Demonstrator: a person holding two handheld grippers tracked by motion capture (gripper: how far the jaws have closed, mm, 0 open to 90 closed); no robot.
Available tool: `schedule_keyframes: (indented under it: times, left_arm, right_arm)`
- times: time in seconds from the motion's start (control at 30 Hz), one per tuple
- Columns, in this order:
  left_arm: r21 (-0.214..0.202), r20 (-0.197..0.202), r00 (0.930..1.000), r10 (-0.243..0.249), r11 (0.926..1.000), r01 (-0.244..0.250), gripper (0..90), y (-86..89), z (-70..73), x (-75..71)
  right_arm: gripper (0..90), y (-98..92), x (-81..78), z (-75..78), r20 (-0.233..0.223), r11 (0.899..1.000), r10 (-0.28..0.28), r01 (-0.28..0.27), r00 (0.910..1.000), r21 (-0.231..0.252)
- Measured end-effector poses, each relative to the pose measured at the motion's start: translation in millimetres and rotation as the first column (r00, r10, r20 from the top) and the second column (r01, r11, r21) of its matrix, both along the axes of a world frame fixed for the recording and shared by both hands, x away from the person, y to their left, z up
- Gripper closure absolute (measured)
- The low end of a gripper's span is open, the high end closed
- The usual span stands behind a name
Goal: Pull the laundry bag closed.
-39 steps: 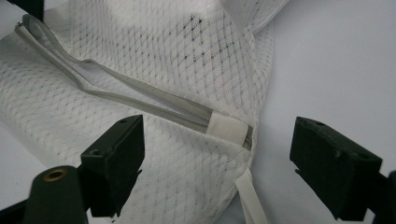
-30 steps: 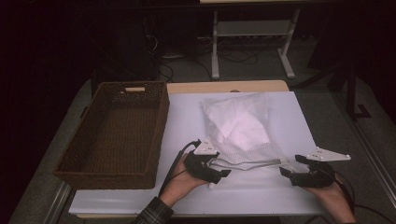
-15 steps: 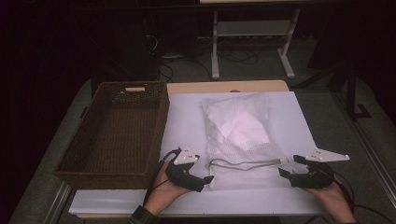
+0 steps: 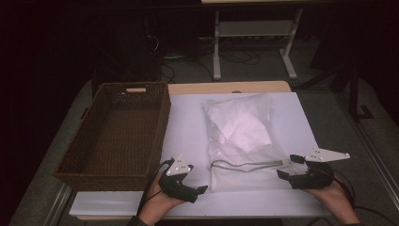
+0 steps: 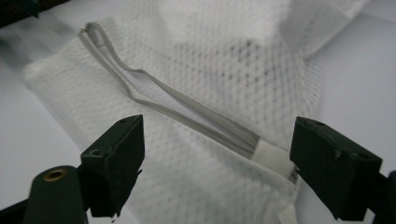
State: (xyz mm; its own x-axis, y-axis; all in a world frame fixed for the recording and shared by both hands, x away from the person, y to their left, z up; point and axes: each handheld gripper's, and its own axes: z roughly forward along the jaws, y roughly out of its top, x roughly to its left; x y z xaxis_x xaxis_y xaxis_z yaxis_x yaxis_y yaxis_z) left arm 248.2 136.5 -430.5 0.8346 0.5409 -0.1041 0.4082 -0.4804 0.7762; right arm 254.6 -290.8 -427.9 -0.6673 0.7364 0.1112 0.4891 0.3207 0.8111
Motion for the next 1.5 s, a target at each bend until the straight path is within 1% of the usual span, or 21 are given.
schedule_keyframes:
  times: [0.07, 0.13, 0.2, 0.37, 0.43, 0.53, 0.67, 0.83, 0.93, 1.0, 1.03, 1.1, 1.13, 1.2, 1.27, 1.3, 1.37, 1.43, 1.47, 1.5]
  left_arm:
    - [-0.003, 0.001, 1.0, 0.003, 1.0, -0.003, 13.3, 1.1, 0.3, -0.7]
    - [-0.004, 0.004, 1.0, 0.008, 1.0, -0.008, 13.3, 2.7, 0.8, -1.7]
    - [-0.006, 0.003, 0.9999, 0.012, 0.9999, -0.012, 13.3, 4.2, 1.0, -3.3]
    - [-0.01, 0.001, 0.9998, 0.019, 0.9998, -0.019, 13.3, 7.4, 0.1, -7.7]
    - [-0.004, 0.0, 0.9998, 0.019, 0.9998, -0.019, 13.3, 7.9, -0.3, -7.4]
    - [-0.006, -0.003, 0.9998, 0.019, 0.9998, -0.019, 13.3, 7.5, -1.2, -7.1]
    - [0.0, -0.006, 0.9998, 0.018, 0.9998, -0.018, 13.4, 7.6, -2.1, -6.3]
    - [0.005, -0.01, 0.9998, 0.014, 0.9999, -0.014, 13.4, 6.7, -3.2, -6.3]
    - [0.007, -0.013, 0.9998, 0.013, 0.9999, -0.013, 13.5, 6.7, -3.9, -6.9]
    - [0.008, -0.014, 0.9998, 0.013, 0.9999, -0.013, 13.5, 6.5, -4.2, -7.6]
    - [0.008, -0.013, 0.9998, 0.012, 0.9999, -0.012, 13.5, 6.3, -4.3, -7.9]
    - [0.011, -0.013, 0.9999, 0.011, 0.9999, -0.011, 13.5, 6.2, -4.8, -8.8]
    - [0.012, -0.014, 0.9998, 0.011, 0.9999, -0.011, 13.5, 6.2, -5.1, -9.2]
    - [0.012, -0.015, 0.9998, 0.014, 0.9998, -0.013, 13.5, 6.5, -5.9, -10.3]
    - [0.014, -0.017, 0.9997, 0.016, 0.9998, -0.016, 13.5, 7.0, -6.0, -11.1]
    - [0.015, -0.017, 0.9997, 0.017, 0.9998, -0.017, 13.5, 7.3, -5.9, -11.6]
    - [0.014, -0.016, 0.9997, 0.019, 0.9997, -0.019, 13.5, 7.8, -5.9, -12.3]
    - [0.016, -0.019, 0.9996, 0.021, 0.9997, -0.021, 13.5, 8.5, -6.1, -12.7]
    - [0.019, -0.02, 0.9996, 0.021, 0.9996, -0.021, 13.5, 8.8, -6.2, -12.8]
    - [0.019, -0.02, 0.9996, 0.021, 0.9996, -0.02, 13.5, 9.0, -6.5, -12.8]
  right_arm:
    - [18.1, 3.5, 1.6, 2.7, 0.005, 1.0, 0.027, -0.027, 0.9996, 0.001]
    - [18.4, 8.8, 4.2, 5.3, 0.0, 0.998, 0.058, -0.058, 0.9983, 0.004]
    - [18.5, 12.6, 6.4, 6.4, -0.001, 0.997, 0.076, -0.076, 0.9971, 0.005]
    - [20.1, 28.8, 12.4, 12.0, 0.008, 0.99, 0.143, -0.143, 0.9897, 0.01]
    - [20.6, 36.5, 14.7, 14.7, 0.014, 0.985, 0.171, -0.171, 0.9852, 0.014]
    - [23.0, 49.4, 18.0, 18.8, 0.02, 0.977, 0.211, -0.211, 0.9772, 0.014]
    - [27.1, 66.9, 23.5, 22.3, 0.013, 0.963, 0.27, -0.27, 0.9629, 0.019]
    - [37.3, 87.9, 30.3, 23.8, -0.001, 0.944, 0.33, -0.33, 0.9439, 0.022]
    - [44.4, 100.6, 33.9, 24.6, 0.003, 0.931, 0.364, -0.364, 0.9312, 0.013]
    - [51.8, 109.0, 36.2, 25.8, 0.008, 0.926, 0.379, -0.379, 0.9255, 0.008]
    - [54.2, 113.2, 37.6, 26.4, 0.015, 0.922, 0.387, -0.387, 0.9219, 0.006]
    - [59.0, 121.8, 41.4, 27.1, 0.013, 0.915, 0.403, -0.403, 0.9151, -0.001]
    - [60.2, 127.3, 44.0, 27.2, 0.016, 0.911, 0.413, -0.413, 0.9107, -0.006]
    - [63.8, 135.0, 47.6, 27.1, 0.017, 0.907, 0.421, -0.421, 0.9068, -0.006]
    - [68.8, 144.1, 52.2, 26.4, 0.022, 0.905, 0.426, -0.426, 0.9045, -0.008]
    - [72.7, 148.7, 54.5, 25.8, 0.022, 0.904, 0.428, -0.428, 0.9033, -0.01]
    - [78.9, 157.1, 59.8, 23.9, 0.021, 0.904, 0.427, -0.426, 0.9042, -0.019]
    - [85.4, 164.5, 65.5, 21.3, 0.016, 0.903, 0.429, -0.428, 0.9034, -0.015]
    - [87.5, 168.0, 68.2, 19.4, 0.012, 0.905, 0.426, -0.426, 0.9047, -0.017]
    - [89.6, 171.3, 71.3, 16.8, 0.012, 0.903, 0.43, -0.43, 0.9026, -0.015]
